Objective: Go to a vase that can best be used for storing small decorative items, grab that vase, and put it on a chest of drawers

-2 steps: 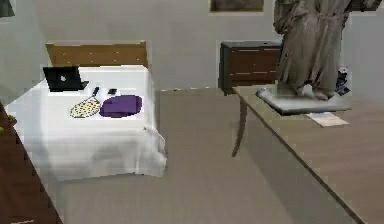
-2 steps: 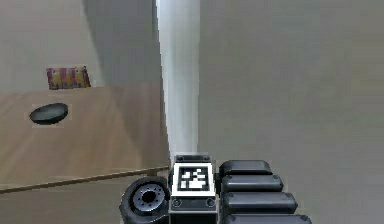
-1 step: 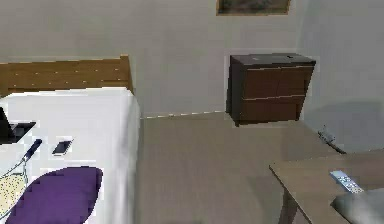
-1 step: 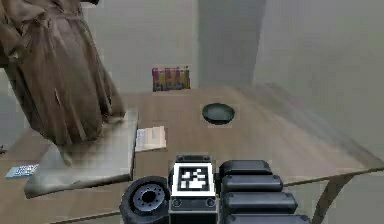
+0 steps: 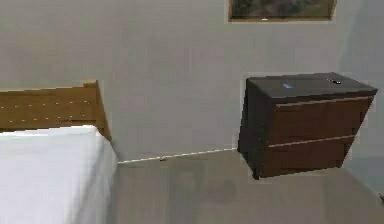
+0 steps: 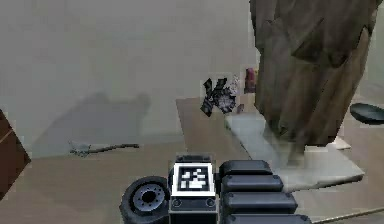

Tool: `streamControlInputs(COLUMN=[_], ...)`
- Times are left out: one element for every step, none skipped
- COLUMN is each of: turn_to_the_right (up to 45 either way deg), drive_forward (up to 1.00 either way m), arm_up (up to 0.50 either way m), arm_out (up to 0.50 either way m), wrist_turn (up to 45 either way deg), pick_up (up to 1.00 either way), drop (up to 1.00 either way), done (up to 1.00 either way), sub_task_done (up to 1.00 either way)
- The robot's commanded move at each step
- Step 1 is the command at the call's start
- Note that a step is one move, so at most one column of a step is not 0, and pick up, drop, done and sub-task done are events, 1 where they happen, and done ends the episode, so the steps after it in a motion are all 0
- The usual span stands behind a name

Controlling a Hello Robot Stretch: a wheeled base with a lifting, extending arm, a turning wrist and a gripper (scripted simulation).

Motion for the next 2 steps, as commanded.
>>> streamControlInputs(turn_to_the_right=[33.0,0.0], drive_forward=[0.00,0.90], arm_up=[0.00,0.00], arm_out=[0.00,0.00], wrist_turn=[0.0,0.0], pick_up=[0.00,0.00], drop=[0.00,0.00], done=[0.00,0.00], sub_task_done=[0.00,0.00])
